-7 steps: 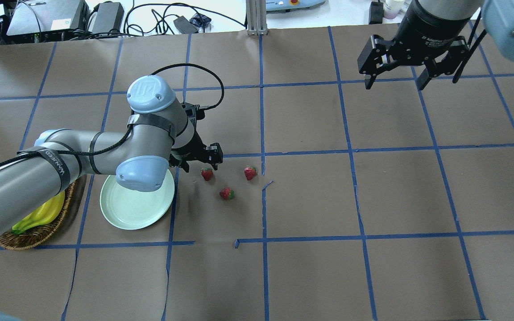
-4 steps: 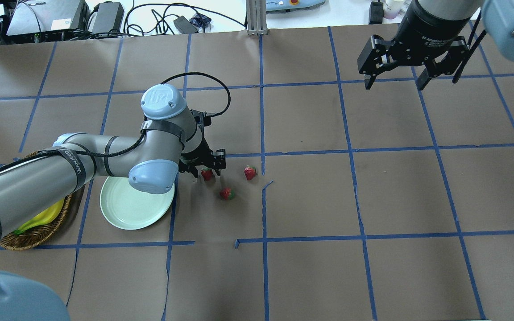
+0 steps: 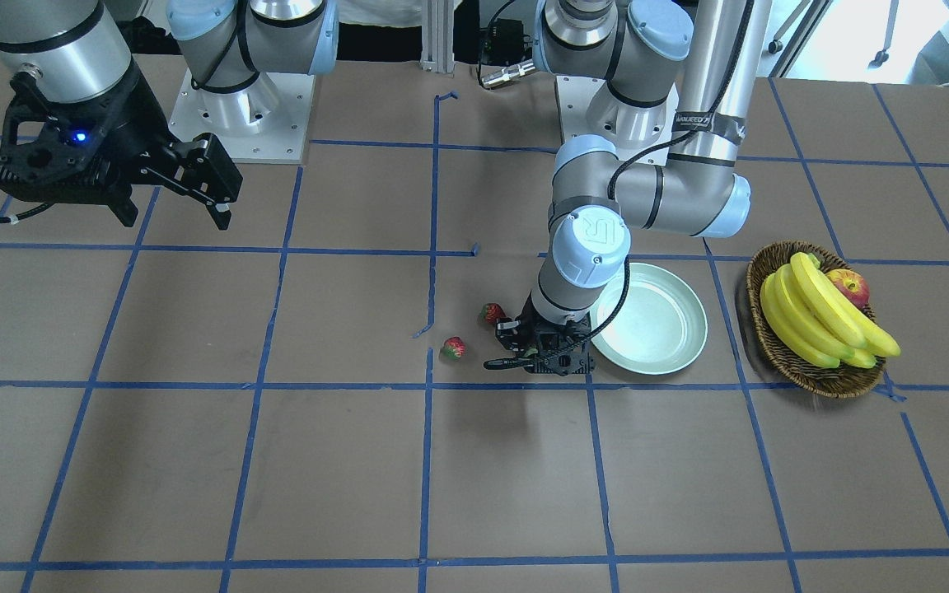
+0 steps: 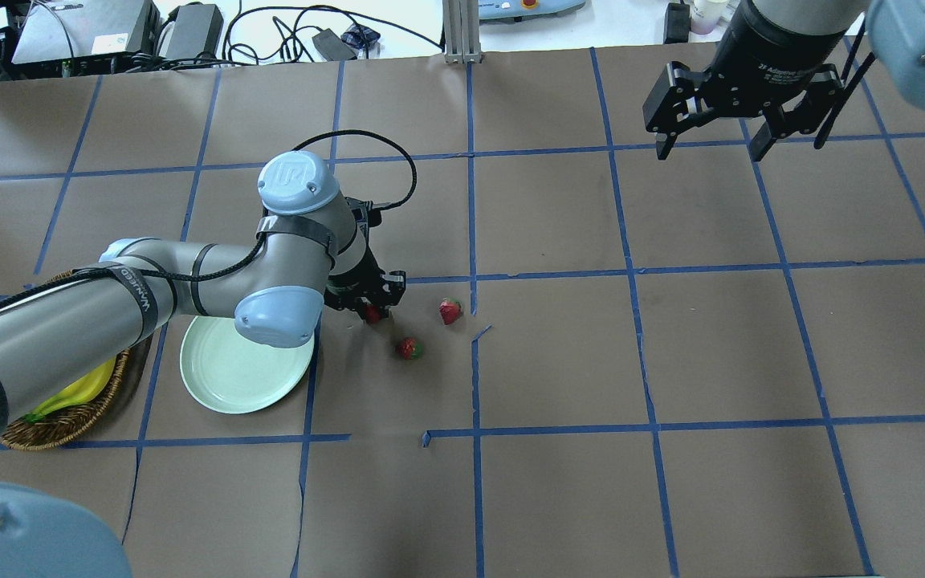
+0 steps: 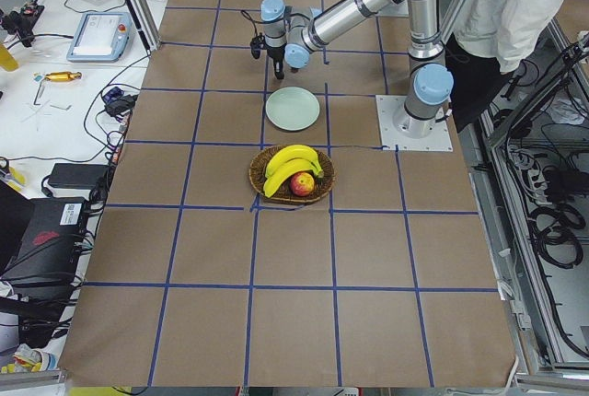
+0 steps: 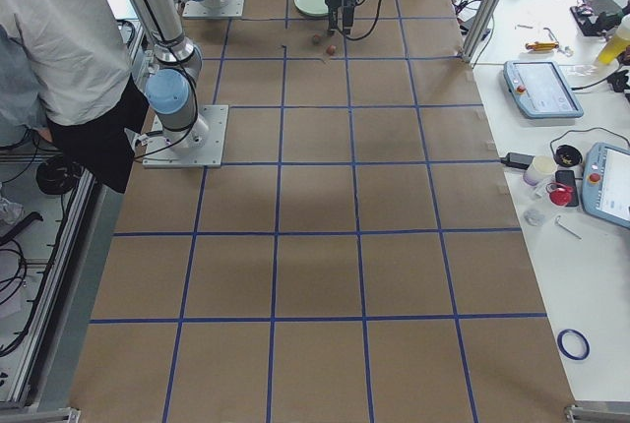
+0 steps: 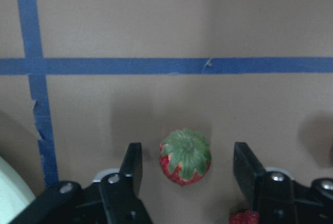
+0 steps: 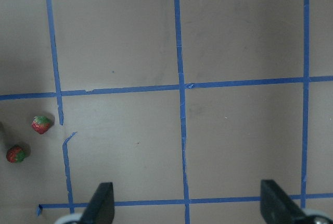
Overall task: Collect all strawberries into plate
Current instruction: 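Lower the strawberry onto the plate and open the left gripper, then move the left gripper to the next strawberry and grasp it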
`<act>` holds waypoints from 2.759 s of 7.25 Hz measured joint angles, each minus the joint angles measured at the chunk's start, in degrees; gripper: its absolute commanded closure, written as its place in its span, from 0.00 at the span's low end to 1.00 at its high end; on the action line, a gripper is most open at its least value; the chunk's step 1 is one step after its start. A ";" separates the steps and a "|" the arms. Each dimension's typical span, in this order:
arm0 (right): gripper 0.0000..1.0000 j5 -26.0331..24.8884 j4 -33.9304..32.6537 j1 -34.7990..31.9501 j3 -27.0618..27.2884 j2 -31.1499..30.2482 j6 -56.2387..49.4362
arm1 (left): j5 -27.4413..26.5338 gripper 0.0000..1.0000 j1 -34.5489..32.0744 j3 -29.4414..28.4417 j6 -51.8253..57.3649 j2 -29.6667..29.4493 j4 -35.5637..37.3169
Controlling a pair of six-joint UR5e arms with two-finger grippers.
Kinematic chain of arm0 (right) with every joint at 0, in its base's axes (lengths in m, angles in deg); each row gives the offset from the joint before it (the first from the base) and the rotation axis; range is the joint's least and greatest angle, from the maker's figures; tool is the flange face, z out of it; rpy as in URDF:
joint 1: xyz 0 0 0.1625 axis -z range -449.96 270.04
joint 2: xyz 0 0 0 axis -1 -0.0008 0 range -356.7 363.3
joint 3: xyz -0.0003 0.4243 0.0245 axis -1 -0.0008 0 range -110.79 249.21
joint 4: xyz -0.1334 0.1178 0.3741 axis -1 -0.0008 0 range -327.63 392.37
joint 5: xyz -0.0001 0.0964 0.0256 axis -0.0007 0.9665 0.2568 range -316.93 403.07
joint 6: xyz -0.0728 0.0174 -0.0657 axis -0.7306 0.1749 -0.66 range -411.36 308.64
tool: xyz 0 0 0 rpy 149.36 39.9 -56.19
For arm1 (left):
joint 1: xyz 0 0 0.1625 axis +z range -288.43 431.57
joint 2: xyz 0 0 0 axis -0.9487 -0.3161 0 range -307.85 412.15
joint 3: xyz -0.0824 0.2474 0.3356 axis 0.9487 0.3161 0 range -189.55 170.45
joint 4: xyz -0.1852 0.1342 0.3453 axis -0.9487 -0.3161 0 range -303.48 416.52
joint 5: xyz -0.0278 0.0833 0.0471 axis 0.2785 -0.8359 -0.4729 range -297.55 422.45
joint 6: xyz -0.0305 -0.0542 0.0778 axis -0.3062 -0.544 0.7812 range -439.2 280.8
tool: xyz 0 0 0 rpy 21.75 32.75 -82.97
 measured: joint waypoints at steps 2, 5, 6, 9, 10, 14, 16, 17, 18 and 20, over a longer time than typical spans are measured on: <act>0.00 0.06 -0.09 0.00 -0.12 0.03 -0.02 | -3.40 1.00 0.60 -1.98 4.35 2.14 -5.62; 0.00 -0.01 0.11 0.00 -0.24 0.33 -0.08 | -8.80 1.00 7.55 -2.57 21.02 6.41 -18.66; 0.00 -0.25 0.15 0.00 -0.26 0.34 -0.08 | -9.22 0.11 10.15 -0.80 25.53 7.46 -19.97; 0.00 -0.22 0.18 -0.06 -0.38 0.30 0.05 | -9.41 0.00 11.79 3.52 25.86 7.99 -15.60; 0.00 -0.19 0.20 -0.07 -0.38 0.30 0.07 | -8.96 0.05 10.56 3.27 22.32 8.15 -14.10; 0.00 0.02 0.11 -0.09 -0.30 0.34 0.12 | -5.11 0.09 -5.26 -0.29 -7.78 6.46 -10.26; 0.00 0.08 0.00 -0.09 -0.26 0.37 0.41 | -3.00 0.25 -8.43 0.14 -13.91 5.43 -8.63; 0.00 0.09 -0.03 -0.09 -0.25 0.36 0.61 | -2.72 0.25 -8.94 0.25 -15.29 4.82 -7.87; 0.00 0.09 -0.04 -0.09 -0.24 0.35 0.72 | -2.71 0.25 -9.14 0.27 -15.92 4.16 -7.49; 0.00 0.09 -0.04 -0.09 -0.25 0.38 0.78 | -2.99 0.29 -9.22 0.32 -16.30 2.81 -6.86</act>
